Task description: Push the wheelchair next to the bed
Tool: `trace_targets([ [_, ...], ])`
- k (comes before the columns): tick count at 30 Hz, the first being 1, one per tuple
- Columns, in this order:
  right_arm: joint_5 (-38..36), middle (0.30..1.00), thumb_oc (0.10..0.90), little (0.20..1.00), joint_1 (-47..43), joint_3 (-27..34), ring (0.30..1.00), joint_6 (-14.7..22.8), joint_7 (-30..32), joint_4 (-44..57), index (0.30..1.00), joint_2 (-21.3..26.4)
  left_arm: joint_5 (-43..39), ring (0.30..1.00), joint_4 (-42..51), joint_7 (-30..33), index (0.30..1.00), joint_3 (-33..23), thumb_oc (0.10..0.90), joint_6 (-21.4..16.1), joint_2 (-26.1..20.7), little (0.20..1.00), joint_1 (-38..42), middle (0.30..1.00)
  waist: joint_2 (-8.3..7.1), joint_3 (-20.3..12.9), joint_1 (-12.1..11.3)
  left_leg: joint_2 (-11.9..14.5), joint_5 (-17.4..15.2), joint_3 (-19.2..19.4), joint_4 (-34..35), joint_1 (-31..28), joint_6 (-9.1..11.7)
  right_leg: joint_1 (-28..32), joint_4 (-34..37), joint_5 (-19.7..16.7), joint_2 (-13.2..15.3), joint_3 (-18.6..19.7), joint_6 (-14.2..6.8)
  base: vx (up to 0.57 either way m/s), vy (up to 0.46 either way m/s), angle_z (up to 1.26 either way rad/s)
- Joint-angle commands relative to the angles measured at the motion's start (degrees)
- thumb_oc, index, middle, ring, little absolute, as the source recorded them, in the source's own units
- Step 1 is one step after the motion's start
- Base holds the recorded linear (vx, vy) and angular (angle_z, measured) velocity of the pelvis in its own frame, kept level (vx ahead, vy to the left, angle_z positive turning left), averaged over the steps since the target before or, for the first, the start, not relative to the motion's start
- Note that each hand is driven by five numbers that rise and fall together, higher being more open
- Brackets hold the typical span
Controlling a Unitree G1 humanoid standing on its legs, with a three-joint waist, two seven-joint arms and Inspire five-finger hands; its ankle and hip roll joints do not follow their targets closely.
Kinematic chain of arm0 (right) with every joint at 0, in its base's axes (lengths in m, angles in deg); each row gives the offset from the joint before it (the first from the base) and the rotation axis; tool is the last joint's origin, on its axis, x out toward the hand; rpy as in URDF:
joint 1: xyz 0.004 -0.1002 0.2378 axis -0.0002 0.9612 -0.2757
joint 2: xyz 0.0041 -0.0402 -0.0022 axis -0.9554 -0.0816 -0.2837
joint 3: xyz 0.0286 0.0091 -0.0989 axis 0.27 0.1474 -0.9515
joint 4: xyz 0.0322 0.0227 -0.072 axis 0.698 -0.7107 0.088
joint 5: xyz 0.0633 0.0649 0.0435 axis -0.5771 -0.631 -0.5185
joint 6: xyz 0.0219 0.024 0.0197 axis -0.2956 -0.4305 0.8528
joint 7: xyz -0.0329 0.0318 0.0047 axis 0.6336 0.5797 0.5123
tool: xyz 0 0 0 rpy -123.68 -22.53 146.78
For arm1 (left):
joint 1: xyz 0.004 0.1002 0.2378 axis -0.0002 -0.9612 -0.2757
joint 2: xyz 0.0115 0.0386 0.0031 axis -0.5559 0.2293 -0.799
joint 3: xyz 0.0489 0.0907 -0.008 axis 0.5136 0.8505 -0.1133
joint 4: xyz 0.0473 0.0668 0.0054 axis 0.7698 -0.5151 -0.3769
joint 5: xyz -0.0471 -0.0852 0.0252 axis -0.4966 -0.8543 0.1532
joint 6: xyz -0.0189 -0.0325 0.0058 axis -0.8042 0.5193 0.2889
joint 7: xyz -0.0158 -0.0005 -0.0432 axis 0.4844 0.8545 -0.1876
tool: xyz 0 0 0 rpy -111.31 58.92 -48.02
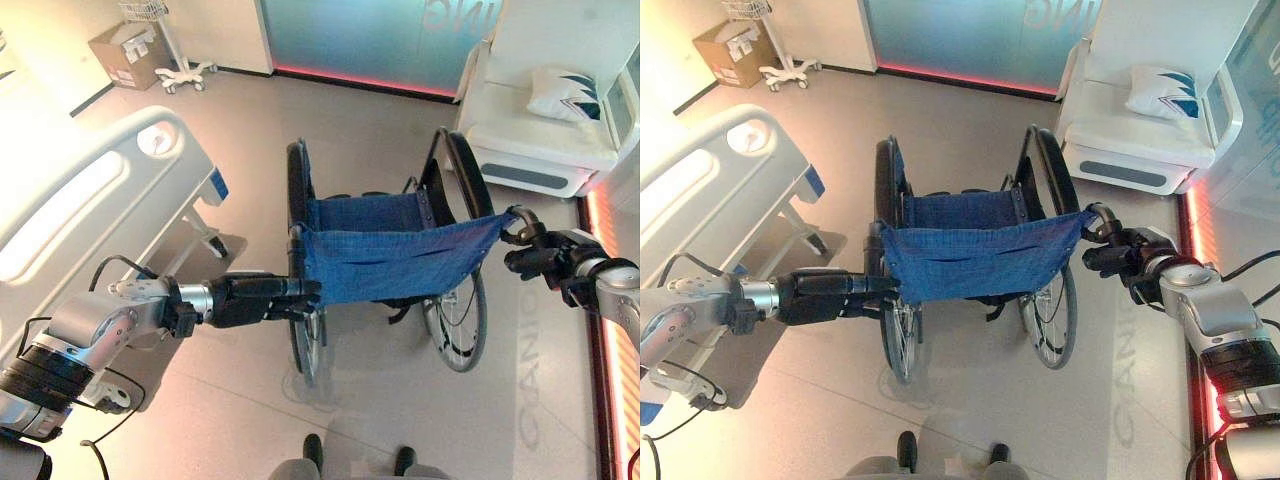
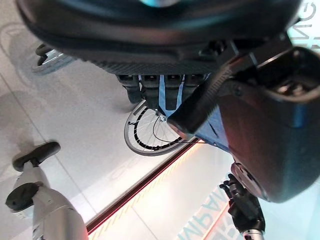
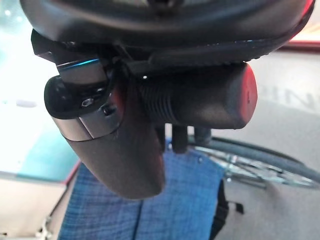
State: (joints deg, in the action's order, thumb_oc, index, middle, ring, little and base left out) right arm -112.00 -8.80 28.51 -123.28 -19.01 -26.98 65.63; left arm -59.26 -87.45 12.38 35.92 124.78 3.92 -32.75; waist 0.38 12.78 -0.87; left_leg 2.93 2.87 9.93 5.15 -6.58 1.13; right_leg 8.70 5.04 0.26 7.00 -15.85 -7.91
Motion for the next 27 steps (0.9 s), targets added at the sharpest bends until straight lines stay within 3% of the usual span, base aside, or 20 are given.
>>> trace_targets([
  [1,-2.3,0.3,0.4,0.3,-5.1,-4.3,0.3,3.7,2.1,-1.0,0.3,4.8,-5.8,0.9,-0.6,7.3,0.9,-1.2,0.8,-1.5,0.2,0.9,8.5,0.9,2.11,-3.1,0.9,2.2,-0.9,2.1,-0.5,-1.5,3.3,-1.0,-2.6,0.0,-0.8,0.6,0.5,0.02,0.0,-0.03],
  [6,-0.8,0.3,0.4,0.3,-6.9,-4.8,0.3,3.0,1.3,-2.4,0.3,3.3,-14.2,0.9,-4.5,20.4,0.9,-4.5,0.8,-6.5,4.7,0.9,8.8,0.9,1.91,-3.1,1.1,2.2,-0.9,2.0,-0.5,-1.6,3.4,-1.0,-2.7,0.2,-0.9,0.7,0.6,0.0,0.0,0.0],
  [12,0.5,0.3,0.4,0.3,-9.7,-5.9,0.3,2.1,1.0,-3.7,0.3,1.5,-18.3,0.9,-7.2,29.8,0.9,-7.5,0.8,-11.4,9.8,0.9,10.9,0.9,1.62,-2.6,1.3,2.3,-0.9,2.0,-0.7,-1.2,3.6,-1.5,-3.1,0.3,-0.7,0.8,0.9,-0.01,0.004,-0.03],
  [17,0.6,0.3,0.4,0.3,-13.7,-7.6,0.3,1.5,1.0,-5.4,0.3,0.7,-18.5,0.9,-10.6,32.0,0.9,-7.8,0.8,-15.4,12.6,0.9,14.0,0.9,1.47,-1.4,1.7,2.4,-0.8,2.1,-1.0,-0.5,3.6,-2.5,-3.7,0.4,-0.6,1.1,1.1,-0.06,0.004,-0.05],
  [20,0.3,0.3,0.4,0.3,-15.5,-8.5,0.3,1.2,1.1,-6.3,0.3,0.4,-20.6,0.9,-12.3,32.2,0.9,-7.9,0.8,-15.7,13.7,0.9,15.4,0.9,1.35,-0.8,1.9,2.4,-0.7,2.1,-1.2,-0.1,3.6,-3.0,-4.2,0.4,-0.6,1.4,1.2,-0.03,-0.004,-0.06],
  [27,0.0,0.3,0.4,0.3,-16.8,-9.0,0.3,1.2,1.2,-5.9,0.3,0.1,-23.0,0.9,-11.1,23.5,0.9,-5.2,0.8,-15.3,16.2,0.9,16.9,0.9,1.0,0.6,2.6,2.4,-1.0,2.1,-2.5,0.8,3.5,-4.3,-5.5,0.5,-0.6,2.1,1.4,-0.01,-0.001,-0.01],
])
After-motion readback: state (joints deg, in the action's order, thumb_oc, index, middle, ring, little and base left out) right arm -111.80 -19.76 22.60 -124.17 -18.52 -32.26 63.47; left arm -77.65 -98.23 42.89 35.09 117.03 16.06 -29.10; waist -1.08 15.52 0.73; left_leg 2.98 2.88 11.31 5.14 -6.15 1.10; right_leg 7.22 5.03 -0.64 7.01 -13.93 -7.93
